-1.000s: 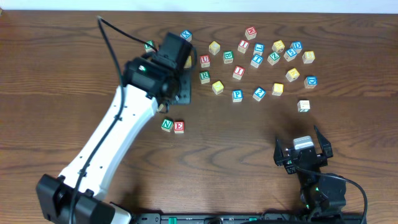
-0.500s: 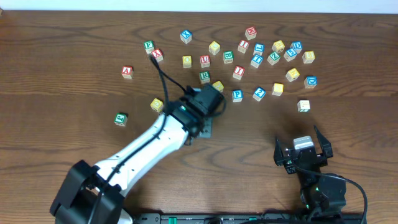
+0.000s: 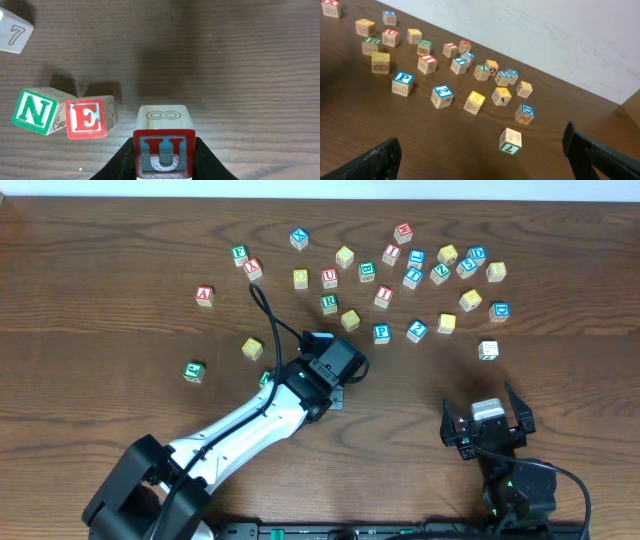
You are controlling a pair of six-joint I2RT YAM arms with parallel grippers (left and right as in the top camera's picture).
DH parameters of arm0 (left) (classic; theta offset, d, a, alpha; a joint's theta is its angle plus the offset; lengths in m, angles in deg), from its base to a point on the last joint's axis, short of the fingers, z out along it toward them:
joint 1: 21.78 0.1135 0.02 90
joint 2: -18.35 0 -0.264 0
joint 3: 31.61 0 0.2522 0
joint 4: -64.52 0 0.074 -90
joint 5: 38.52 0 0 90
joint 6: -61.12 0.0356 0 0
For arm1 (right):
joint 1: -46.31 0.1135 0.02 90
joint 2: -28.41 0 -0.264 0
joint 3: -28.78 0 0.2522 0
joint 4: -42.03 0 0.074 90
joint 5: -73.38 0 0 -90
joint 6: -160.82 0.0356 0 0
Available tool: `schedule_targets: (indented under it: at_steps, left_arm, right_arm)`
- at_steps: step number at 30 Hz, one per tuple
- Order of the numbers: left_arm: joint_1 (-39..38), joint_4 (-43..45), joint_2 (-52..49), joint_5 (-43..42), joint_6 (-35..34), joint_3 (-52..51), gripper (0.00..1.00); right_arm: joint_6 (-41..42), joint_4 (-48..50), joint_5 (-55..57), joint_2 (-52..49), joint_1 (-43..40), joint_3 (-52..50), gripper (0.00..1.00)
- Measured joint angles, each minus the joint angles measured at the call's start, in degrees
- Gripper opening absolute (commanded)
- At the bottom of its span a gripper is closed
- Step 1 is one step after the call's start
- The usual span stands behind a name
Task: Spell out NEURIPS
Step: 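Lower the red U block to the right of the red E block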
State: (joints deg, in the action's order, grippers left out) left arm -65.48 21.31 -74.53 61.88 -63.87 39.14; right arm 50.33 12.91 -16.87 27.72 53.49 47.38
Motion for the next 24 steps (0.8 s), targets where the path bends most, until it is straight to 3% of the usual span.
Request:
schedule_targets:
  at_steps: [24]
  left_arm:
    - [3.2,5.7,-2.9,-1.0,0.3,-2.6,0.07]
  right_arm:
    - [0.0,0.0,0.0,0.0,0.0,0.0,0.99]
